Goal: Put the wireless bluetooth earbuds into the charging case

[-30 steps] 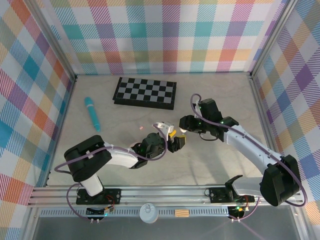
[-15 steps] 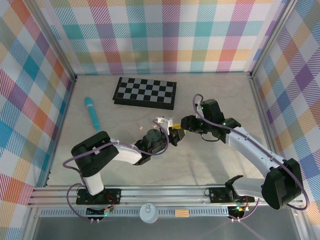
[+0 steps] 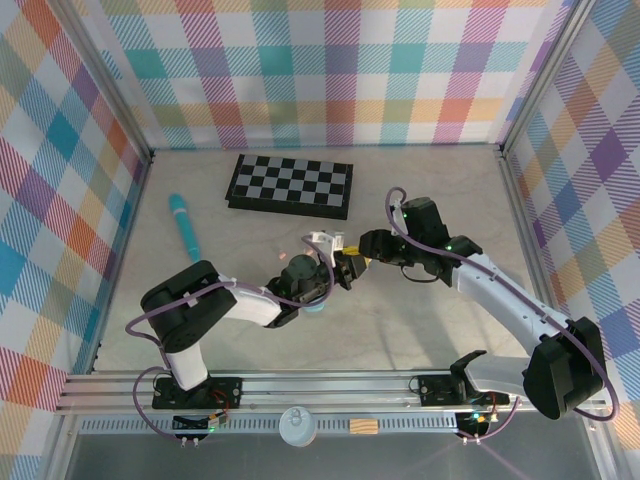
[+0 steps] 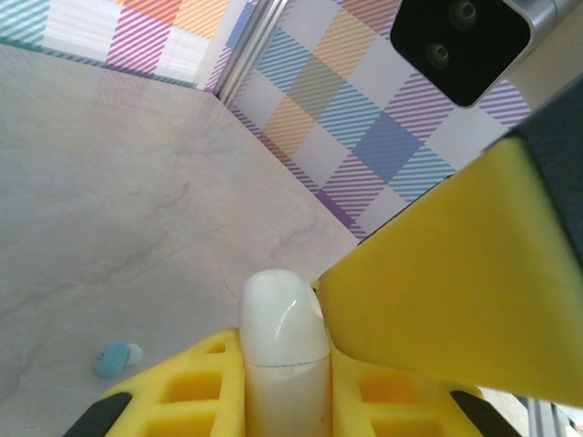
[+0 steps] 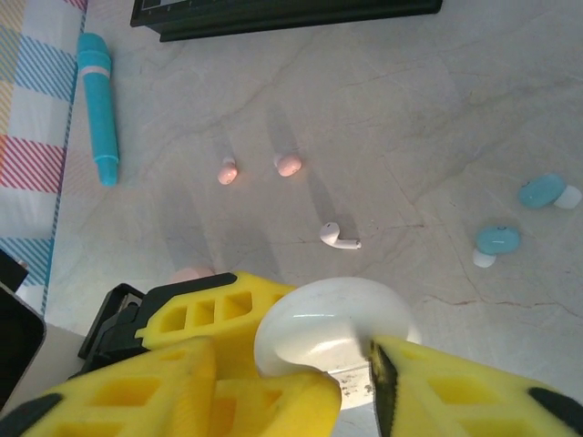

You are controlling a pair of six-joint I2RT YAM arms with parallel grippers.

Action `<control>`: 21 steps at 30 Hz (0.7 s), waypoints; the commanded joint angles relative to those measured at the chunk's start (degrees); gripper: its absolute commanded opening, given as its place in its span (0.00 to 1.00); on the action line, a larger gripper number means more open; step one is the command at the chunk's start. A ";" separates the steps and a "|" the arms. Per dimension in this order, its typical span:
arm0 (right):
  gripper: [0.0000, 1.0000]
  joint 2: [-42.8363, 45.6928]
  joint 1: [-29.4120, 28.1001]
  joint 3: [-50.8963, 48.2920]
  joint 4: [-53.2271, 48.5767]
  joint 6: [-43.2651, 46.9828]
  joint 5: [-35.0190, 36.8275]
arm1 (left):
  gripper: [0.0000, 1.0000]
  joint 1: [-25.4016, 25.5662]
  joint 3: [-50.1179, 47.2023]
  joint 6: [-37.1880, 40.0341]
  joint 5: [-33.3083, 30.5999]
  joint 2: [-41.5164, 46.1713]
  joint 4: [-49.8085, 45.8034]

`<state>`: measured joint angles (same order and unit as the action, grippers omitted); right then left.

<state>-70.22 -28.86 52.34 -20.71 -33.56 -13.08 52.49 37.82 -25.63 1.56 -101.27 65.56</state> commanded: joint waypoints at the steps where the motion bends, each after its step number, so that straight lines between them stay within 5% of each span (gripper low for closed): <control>1: 0.57 2.86 0.28 1.94 -0.60 2.75 1.63 | 0.10 -1.41 -1.79 -0.54 4.25 0.81 6.12; 8: 0.70 15.56 1.95 -4.57 9.23 11.49 -0.34 | 0.10 -6.62 -3.99 -1.69 15.67 3.50 10.51; 15: 0.66 22.12 11.51 -16.41 31.23 7.41 -26.16 | 0.10 -10.03 -1.98 -4.52 29.12 10.93 8.59; 21: 0.62 21.50 11.60 -17.90 37.58 6.16 -33.66 | 0.11 -10.18 -0.42 -8.87 34.46 13.92 10.63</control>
<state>-49.25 -17.30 34.98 8.58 -26.55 -38.61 42.65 36.01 -30.94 30.57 -88.27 71.85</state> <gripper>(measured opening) 0.622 0.194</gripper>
